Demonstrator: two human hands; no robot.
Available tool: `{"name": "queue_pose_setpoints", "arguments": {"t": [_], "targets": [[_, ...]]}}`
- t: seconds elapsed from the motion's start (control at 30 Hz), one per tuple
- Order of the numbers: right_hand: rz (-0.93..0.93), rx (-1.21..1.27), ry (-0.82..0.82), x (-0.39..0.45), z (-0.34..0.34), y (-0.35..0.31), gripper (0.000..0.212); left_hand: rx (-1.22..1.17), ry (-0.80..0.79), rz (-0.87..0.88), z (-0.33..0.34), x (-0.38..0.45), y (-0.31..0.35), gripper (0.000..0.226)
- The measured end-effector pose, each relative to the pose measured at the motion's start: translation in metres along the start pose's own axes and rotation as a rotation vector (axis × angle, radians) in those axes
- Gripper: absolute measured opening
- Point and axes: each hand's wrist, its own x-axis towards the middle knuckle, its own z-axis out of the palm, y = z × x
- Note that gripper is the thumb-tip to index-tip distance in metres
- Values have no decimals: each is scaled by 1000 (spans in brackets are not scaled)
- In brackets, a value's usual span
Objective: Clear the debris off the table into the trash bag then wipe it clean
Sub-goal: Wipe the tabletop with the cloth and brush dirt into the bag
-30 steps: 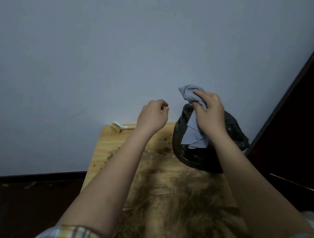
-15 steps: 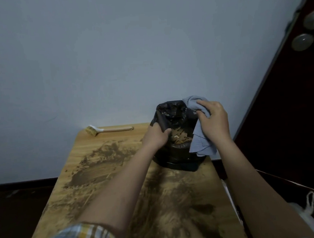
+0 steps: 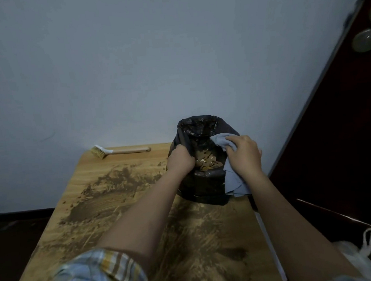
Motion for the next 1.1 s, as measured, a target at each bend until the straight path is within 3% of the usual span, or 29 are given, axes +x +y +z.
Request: {"name": "queue_pose_setpoints", "arguments": {"t": [0.13,0.67,0.9,1.1], "targets": [[27,-31,-12,-2,-3,-6,34,-68,-4,-8,-4,-2,2,3],[-47,194,220,-40,-93,-77,30,-69,272,91,-118,-79,-12,18],[-59,447,122,-65,-87,-123,32,-92,343,122,-172,-122,-34,15],[-85,471,-45,-91,-64,-168,44,-95,359,81,-207,-147,-72,18]]}}
